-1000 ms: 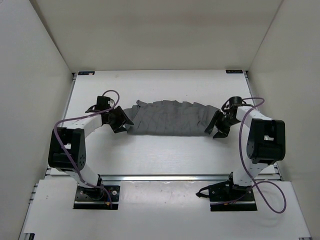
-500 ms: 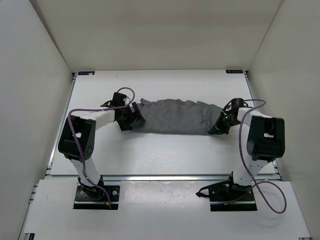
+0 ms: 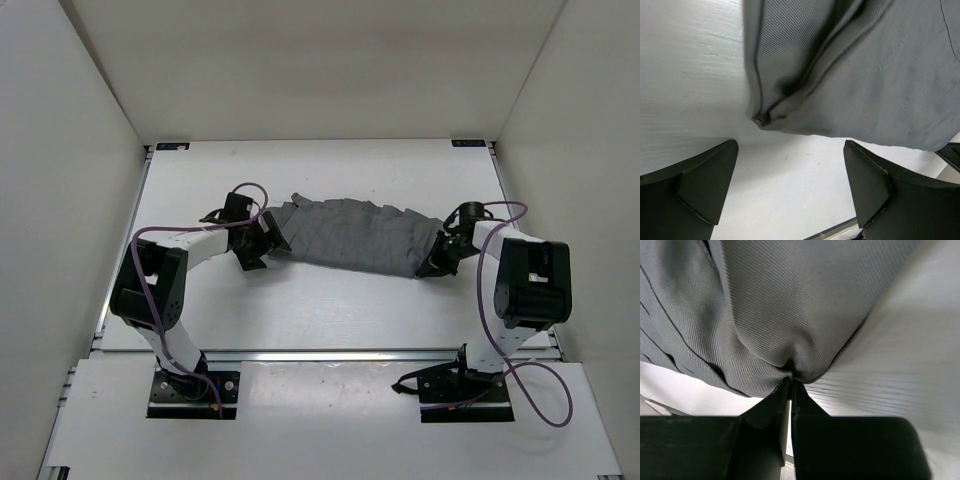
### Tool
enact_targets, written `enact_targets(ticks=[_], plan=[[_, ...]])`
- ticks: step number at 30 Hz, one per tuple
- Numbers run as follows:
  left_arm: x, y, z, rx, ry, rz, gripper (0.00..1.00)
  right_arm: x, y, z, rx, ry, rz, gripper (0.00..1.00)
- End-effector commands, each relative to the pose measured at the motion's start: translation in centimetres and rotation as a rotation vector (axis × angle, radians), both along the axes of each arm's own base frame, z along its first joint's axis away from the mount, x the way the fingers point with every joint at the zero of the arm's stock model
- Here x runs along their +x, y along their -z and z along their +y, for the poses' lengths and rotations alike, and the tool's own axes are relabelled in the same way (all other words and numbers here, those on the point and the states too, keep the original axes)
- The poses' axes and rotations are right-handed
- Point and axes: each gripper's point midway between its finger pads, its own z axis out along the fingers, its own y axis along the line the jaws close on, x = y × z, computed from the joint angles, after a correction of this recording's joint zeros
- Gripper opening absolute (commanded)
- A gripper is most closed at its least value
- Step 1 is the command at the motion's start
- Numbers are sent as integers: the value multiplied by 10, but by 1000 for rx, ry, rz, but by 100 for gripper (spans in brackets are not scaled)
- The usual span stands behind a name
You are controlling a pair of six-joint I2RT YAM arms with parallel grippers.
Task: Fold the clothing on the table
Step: Fold the skirt
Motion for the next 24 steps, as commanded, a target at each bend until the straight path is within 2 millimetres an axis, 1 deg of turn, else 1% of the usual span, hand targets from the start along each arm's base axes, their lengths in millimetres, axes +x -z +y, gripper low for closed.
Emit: enact_targets(ticks=[1, 2, 3, 5, 6, 7, 8, 10, 11, 12, 13, 14, 15, 16, 18, 19, 20, 21, 24], plan=[[-39, 43, 13, 129, 50, 137, 98, 5, -4, 9, 3, -20, -38, 0], [-38, 43, 14, 128, 50, 122, 99, 8, -6, 9, 8, -19, -47, 0], [-35, 38, 8, 115, 69, 87, 99, 8, -6, 11, 10, -22, -46, 0], [-36, 35, 1, 63, 95, 55, 98, 10, -7, 11, 17, -20, -49, 0], [-32, 35, 4, 53, 75, 39, 98, 12, -9, 12, 17, -22, -55, 0], [-33, 35, 5, 53, 73, 39, 99, 13, -9, 12, 13, -27, -57, 0], [-29, 33, 4, 42, 65, 23, 99, 12, -8, 13, 22, -21, -47, 0], [-27, 33, 0, -6, 65, 7, 99, 13, -9, 17, 25, -37, -55, 0], [-25, 34, 1, -18, 46, 7, 95, 13, -7, 15, 27, -32, -51, 0], [-24, 35, 4, -21, 22, 13, 84, 14, -9, 18, 28, -37, -60, 0], [-23, 36, 3, -30, 17, 17, 78, 11, -8, 17, 31, -31, -45, 0], [-23, 36, 4, -41, 15, 23, 63, 14, -9, 17, 31, -29, -56, 0], [-22, 37, 4, -48, 5, 36, 60, 14, -8, 16, 24, -27, -57, 0], [-22, 39, 4, -51, 5, 57, 62, 14, -9, 18, 35, -33, -62, 0], [-24, 44, 10, 12, 8, 73, 69, 10, -8, 21, 37, -39, -49, 0], [-20, 44, 16, 62, -6, 64, 71, 13, -8, 19, 37, -35, -58, 0], [-20, 42, 18, 66, -21, 62, 73, 13, -9, 20, 40, -32, -59, 0], [-18, 44, 23, 81, -57, 60, 73, 15, -10, 20, 43, -36, -65, 0], [-13, 39, 32, 63, -145, 27, 70, 14, -9, 19, 47, -26, -63, 0]])
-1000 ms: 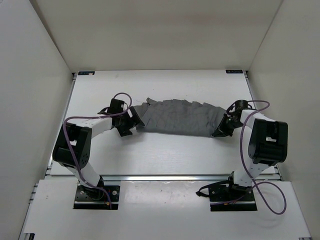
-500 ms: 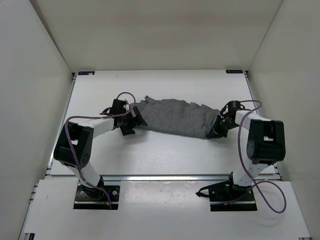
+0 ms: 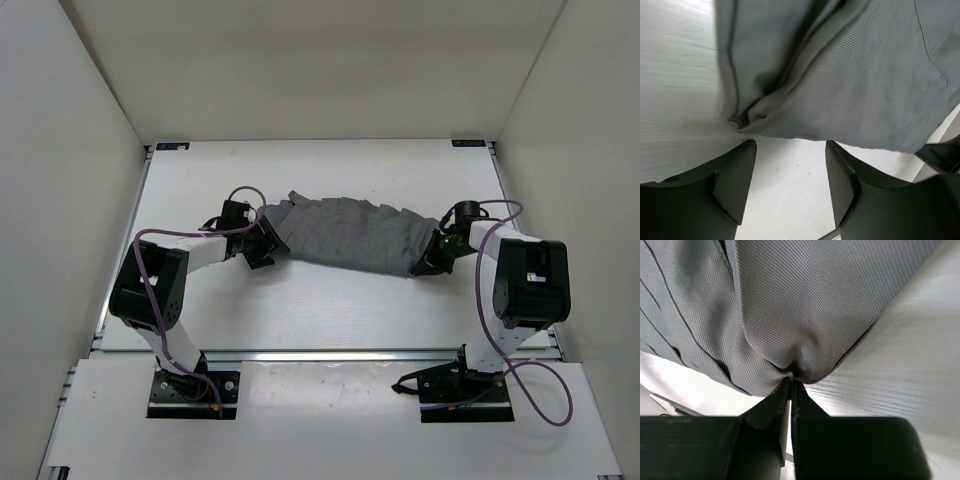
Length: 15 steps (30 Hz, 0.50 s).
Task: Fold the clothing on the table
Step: Fold the skirt
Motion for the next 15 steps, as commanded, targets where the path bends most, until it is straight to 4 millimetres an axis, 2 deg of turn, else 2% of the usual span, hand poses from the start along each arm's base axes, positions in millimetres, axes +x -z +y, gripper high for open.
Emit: enact_targets(ticks=[1, 7, 9, 10, 15], plan=[[-18, 36, 41, 156, -142, 99, 69, 10, -6, 1, 13, -1, -46, 0], [-4, 21, 52, 234, -169, 87, 72, 8, -6, -11, 10, 30, -50, 0], [-3, 21, 52, 230, -176, 85, 73, 7, -8, -13, 20, 40, -54, 0], [-8, 27, 55, 239, -185, 107, 74, 6, -8, -13, 25, 39, -49, 0], [5, 29, 48, 253, -193, 92, 73, 7, -10, -8, 25, 29, -49, 0]])
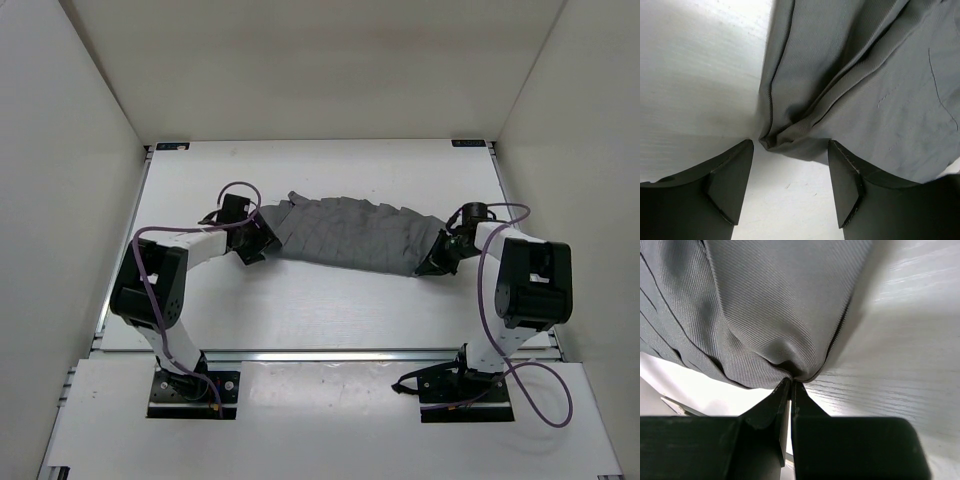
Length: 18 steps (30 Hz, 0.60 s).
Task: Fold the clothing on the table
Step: Fold the skirt
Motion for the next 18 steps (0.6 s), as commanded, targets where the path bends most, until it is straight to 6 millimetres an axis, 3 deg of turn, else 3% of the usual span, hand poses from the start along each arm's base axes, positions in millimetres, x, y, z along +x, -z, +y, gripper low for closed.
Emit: enact_targets(ticks=[1, 3, 4, 5, 6, 7, 10, 11, 13, 14, 15, 18], plan=[[-8, 30, 24, 146, -56, 99, 72, 4, -13, 7, 0, -32, -58, 0], [-2, 30, 18, 113, -40, 103, 62, 1, -12, 12, -5, -49, -53, 0], [0, 33, 14, 97, -28, 109, 45, 1, -12, 11, -12, -40, -57, 0], [1, 32, 9, 69, 0, 110, 35, 2, -13, 11, -15, -46, -64, 0], [-2, 35, 0, 38, 23, 123, 11, 0, -11, 9, -10, -41, -58, 0], [-2, 34, -4, 18, 36, 120, 0, 0, -9, 6, -10, -28, -50, 0], [-13, 34, -17, -17, 83, 119, 0, -3, -8, -10, -17, -6, -50, 0], [-27, 38, -20, -6, 110, 142, 0, 0, -9, -18, -23, 14, -55, 0], [-39, 27, -33, -26, 161, 106, 0, -2, -15, -32, -37, 31, -67, 0], [-55, 34, -35, -16, 173, 131, 0, -3, -17, -41, -46, 56, -61, 0], [-56, 22, -45, -34, 182, 94, 0, 1, -22, -53, -71, 68, -82, 0], [-84, 19, -56, -31, 191, 76, 0, -4, -33, -74, -135, 71, -69, 0]])
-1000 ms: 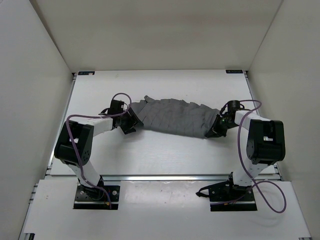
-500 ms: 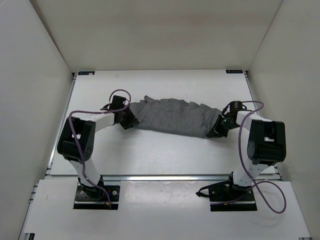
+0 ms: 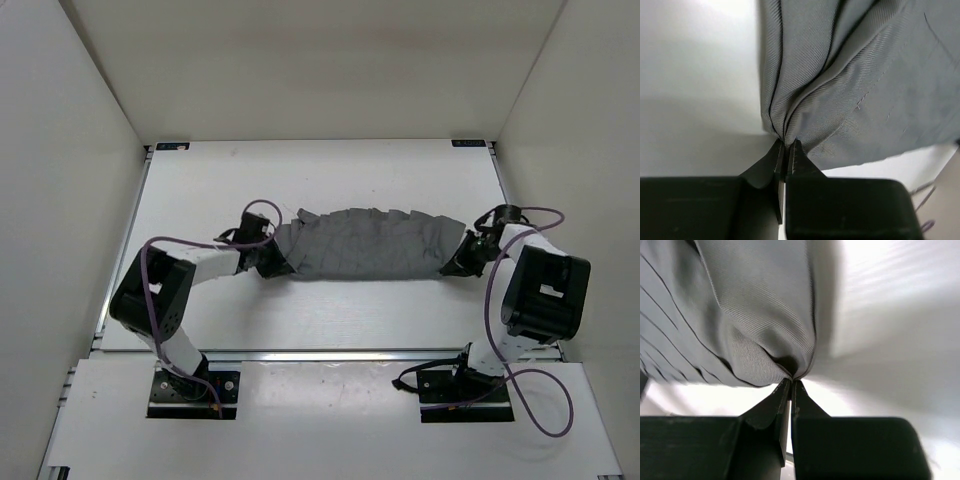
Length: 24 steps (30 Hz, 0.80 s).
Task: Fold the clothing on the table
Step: Fold the skirt
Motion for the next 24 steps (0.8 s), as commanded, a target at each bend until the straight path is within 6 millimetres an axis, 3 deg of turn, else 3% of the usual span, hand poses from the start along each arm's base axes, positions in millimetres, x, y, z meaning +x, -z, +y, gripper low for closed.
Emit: enact_targets(ticks=[1, 2, 5, 7, 8, 11, 12, 13, 17, 19, 24], plan=[[-46, 8, -8, 20, 20, 54, 0, 8, -31, -20, -103, -48, -62, 0], [-48, 8, -7, 15, 3, 52, 0, 14, -44, -22, -135, -49, -78, 0], [-57, 18, -10, 11, -18, 74, 0, 32, -82, 11, -167, -147, -164, 0], [-55, 21, -11, 8, -24, 79, 0, 38, -106, 68, -143, -280, -235, 0], [-55, 22, -15, 11, -16, 84, 0, 45, -120, 86, -127, -300, -278, 0], [-52, 24, -15, 23, -12, 91, 0, 26, -138, 202, -34, -551, -356, 0], [-52, 24, -15, 20, -22, 91, 0, 31, -138, 221, -31, -564, -372, 0], [-46, 21, -18, 5, -25, 77, 0, 18, -138, 251, -14, -626, -382, 0], [-51, 23, -15, 16, -19, 79, 0, 1, -94, 317, 59, -732, -287, 0], [-57, 29, -9, 29, -19, 91, 0, -7, -73, 338, 57, -793, -235, 0], [-64, 35, -3, 31, -16, 96, 0, -28, -47, 362, 41, -900, -149, 0]])
